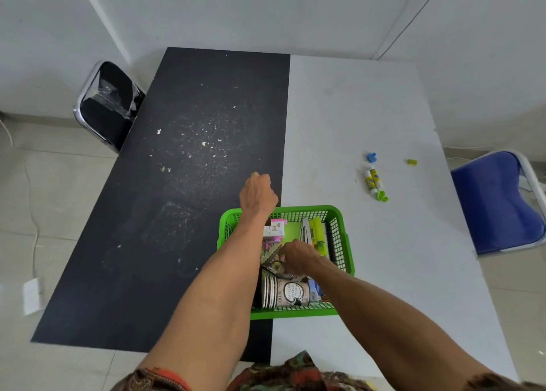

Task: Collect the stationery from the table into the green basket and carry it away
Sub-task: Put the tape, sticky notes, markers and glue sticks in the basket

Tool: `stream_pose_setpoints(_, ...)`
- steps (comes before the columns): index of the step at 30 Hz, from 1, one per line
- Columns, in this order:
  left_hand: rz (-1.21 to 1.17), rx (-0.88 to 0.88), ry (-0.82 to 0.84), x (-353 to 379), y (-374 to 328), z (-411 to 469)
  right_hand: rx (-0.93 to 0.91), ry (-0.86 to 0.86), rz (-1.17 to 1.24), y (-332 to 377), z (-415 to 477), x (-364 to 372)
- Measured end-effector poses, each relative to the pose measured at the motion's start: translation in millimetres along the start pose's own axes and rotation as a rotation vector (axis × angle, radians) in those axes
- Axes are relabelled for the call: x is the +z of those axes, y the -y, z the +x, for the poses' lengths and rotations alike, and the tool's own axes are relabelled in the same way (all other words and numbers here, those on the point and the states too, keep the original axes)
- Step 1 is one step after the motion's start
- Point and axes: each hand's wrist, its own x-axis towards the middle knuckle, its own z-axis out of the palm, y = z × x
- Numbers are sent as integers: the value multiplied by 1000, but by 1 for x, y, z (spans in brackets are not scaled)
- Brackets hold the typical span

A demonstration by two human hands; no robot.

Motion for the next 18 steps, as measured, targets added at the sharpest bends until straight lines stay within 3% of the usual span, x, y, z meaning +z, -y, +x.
stream_pose_setpoints(18, -10, 25, 5, -1, -1, 5, -54, 57, -180, 10, -2, -7)
